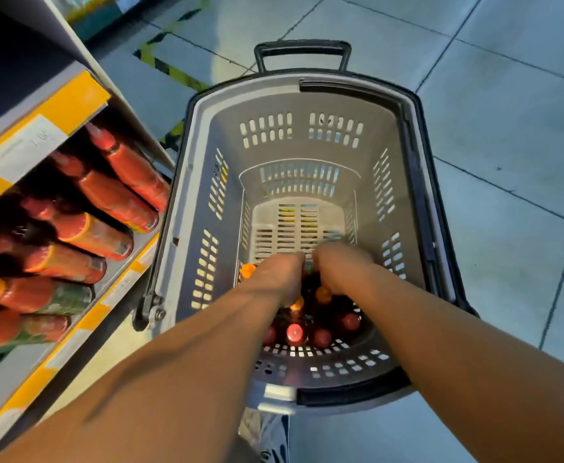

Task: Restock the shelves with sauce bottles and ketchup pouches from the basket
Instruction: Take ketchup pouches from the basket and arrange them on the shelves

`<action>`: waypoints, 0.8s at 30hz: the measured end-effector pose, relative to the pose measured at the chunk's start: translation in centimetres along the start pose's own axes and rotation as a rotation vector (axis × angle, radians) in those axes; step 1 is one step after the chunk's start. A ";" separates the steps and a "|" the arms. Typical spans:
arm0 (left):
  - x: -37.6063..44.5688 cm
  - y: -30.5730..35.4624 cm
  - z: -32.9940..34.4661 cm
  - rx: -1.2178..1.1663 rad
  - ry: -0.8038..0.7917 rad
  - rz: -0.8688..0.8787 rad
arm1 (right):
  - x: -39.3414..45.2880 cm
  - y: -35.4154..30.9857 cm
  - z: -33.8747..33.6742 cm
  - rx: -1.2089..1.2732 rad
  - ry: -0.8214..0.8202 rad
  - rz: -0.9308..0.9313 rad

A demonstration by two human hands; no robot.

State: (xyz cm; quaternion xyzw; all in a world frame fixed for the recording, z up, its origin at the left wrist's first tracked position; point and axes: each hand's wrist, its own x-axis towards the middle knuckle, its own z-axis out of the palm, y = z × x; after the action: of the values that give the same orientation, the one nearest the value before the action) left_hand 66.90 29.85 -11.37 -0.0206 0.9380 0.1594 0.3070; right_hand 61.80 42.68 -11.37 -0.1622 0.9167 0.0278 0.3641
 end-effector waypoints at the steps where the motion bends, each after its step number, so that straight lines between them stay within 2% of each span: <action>1: -0.1 0.1 0.2 0.009 0.022 0.005 | 0.0 0.2 0.1 -0.001 0.015 -0.014; 7: -1.5 0.8 0.8 0.023 -0.014 -0.029 | -0.9 2.4 1.5 -0.055 0.145 -0.178; 11: -2.8 1.7 0.8 0.072 -0.028 -0.007 | -1.9 4.4 2.0 -0.105 0.169 -0.272; 15: -4.0 2.7 1.0 0.124 -0.022 0.048 | -3.2 5.7 3.2 -0.132 0.174 -0.305; 21: -4.4 3.3 1.3 0.082 -0.092 0.093 | -4.8 8.3 4.7 -0.171 0.185 -0.319; 24: -5.1 3.5 1.2 0.054 -0.070 0.119 | -5.8 9.2 4.6 -0.128 0.157 -0.316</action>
State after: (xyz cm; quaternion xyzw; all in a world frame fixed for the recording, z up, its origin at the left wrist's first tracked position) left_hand 71.25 33.28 -8.33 0.0491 0.9303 0.1526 0.3301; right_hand 65.88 53.76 -11.48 -0.3289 0.9017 0.0158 0.2802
